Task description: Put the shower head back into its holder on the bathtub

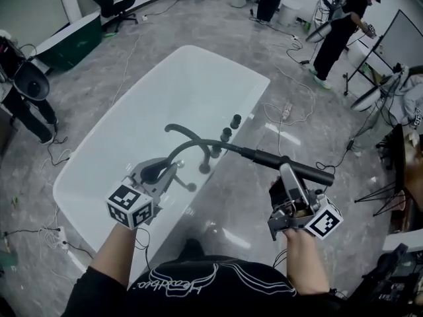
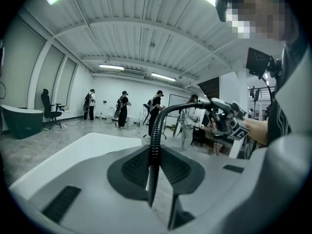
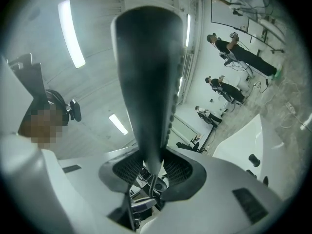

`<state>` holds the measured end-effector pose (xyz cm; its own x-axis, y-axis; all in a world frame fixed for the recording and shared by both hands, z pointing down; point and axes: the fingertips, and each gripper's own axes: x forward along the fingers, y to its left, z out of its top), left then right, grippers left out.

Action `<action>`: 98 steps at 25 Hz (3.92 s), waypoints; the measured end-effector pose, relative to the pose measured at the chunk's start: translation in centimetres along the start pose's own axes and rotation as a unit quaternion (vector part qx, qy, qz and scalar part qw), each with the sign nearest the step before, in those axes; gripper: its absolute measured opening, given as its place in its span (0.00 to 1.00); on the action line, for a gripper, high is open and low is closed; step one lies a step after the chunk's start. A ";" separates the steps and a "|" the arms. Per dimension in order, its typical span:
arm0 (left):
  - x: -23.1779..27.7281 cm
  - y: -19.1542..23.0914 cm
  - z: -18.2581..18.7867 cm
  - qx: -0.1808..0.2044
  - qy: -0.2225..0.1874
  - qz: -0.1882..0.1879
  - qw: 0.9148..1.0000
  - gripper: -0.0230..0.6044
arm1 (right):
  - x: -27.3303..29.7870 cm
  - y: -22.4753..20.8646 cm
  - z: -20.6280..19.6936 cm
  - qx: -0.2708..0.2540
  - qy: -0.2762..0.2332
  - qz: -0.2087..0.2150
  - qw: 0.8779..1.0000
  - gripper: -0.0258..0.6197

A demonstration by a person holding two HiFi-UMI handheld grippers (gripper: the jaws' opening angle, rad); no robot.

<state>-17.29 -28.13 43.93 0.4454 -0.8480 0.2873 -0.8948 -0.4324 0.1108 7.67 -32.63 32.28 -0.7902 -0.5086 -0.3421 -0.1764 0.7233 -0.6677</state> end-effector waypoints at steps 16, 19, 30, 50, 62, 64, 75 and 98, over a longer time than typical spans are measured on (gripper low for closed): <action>5.4 -2.3 -14.3 -0.031 0.129 -0.022 0.991 0.14 | -0.4 1.5 -4.8 -0.091 0.091 -0.011 0.992 0.25; 6.4 -2.6 -16.5 -0.043 0.151 -0.029 0.987 0.14 | 0.2 1.1 -6.0 -0.100 0.108 -0.012 0.989 0.25; 6.9 -2.1 -20.2 -0.093 0.190 -0.055 0.976 0.34 | 2.4 -2.2 -10.1 -0.129 0.166 -0.040 0.977 0.25; -3.7 1.3 -6.3 -0.154 -0.013 -0.037 0.987 0.04 | 6.5 -11.1 -29.6 -0.252 0.374 -0.037 0.892 0.25; -4.9 4.3 -5.7 -0.163 -0.011 -0.041 0.986 0.04 | 5.9 -18.1 -38.6 -0.293 0.456 -0.065 0.838 0.25; -5.0 4.8 -6.2 -0.166 -0.010 -0.038 0.985 0.04 | 5.5 -19.1 -39.9 -0.297 0.465 -0.071 0.831 0.25; -4.9 5.2 -7.1 -0.173 0.000 -0.041 0.984 0.04 | 3.8 -21.7 -43.8 -0.324 0.513 -0.069 0.792 0.25; -5.4 -2.2 -6.3 -0.134 0.002 -0.071 0.988 0.04 | 3.0 -14.3 -36.0 -0.326 0.437 -0.048 0.837 0.31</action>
<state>-17.96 -20.68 48.12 0.5678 -0.7831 0.2538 -0.7992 -0.4505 0.3978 -13.30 -27.63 64.60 -0.8311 -0.2497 0.4970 -0.3221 0.9445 -0.0641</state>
